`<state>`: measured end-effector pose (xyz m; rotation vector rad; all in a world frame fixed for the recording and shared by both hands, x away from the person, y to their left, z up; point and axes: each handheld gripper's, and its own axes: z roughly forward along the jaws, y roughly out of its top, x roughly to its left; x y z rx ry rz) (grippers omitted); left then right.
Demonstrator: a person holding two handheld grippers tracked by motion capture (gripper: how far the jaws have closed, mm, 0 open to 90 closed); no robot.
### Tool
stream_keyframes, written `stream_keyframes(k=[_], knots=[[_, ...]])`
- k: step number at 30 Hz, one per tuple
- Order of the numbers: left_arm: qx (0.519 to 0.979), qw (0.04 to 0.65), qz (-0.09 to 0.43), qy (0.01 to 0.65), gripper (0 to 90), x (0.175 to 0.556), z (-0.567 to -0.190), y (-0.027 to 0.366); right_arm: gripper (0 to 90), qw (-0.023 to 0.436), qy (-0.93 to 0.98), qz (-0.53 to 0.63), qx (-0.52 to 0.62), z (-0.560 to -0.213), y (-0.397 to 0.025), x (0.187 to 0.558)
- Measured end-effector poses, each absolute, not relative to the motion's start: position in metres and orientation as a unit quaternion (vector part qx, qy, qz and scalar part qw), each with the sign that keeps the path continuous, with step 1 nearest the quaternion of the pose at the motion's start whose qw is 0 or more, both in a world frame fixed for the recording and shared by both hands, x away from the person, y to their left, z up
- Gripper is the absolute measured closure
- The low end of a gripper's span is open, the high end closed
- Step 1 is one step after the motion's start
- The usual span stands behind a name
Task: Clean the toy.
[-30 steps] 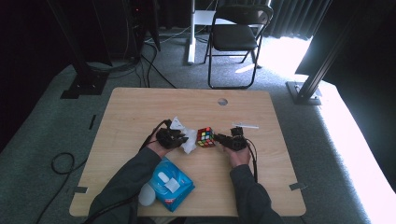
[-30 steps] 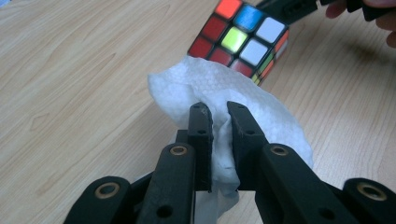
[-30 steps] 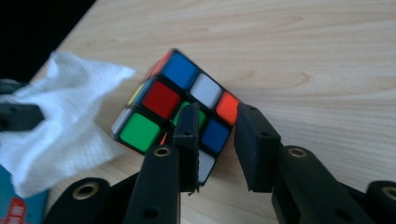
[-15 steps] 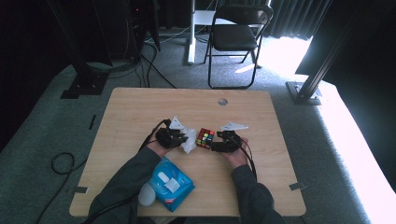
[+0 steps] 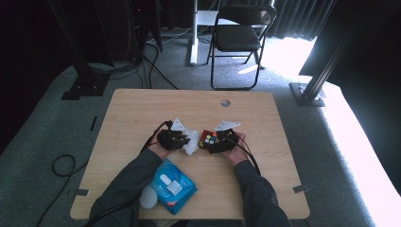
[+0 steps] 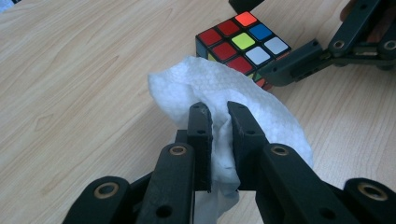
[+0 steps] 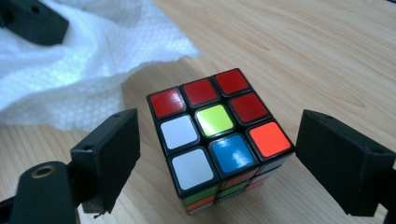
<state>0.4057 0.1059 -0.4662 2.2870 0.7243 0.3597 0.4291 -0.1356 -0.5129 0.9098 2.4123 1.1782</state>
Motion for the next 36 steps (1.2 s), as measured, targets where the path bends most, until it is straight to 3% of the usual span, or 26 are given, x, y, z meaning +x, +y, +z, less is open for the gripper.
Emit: stream_keyframes(k=[11,36], knots=[[0.882,0.352,0.138,0.281,80.7,0.406,-0.466,0.105,32.7,0.168,0.855,0.403,0.279,-0.518,-0.138,0.427],[0.873,0.369,0.149,0.283,81.8,0.406,-0.456,0.109,33.8,0.175,0.845,0.423,0.278,-0.517,-0.135,0.411]])
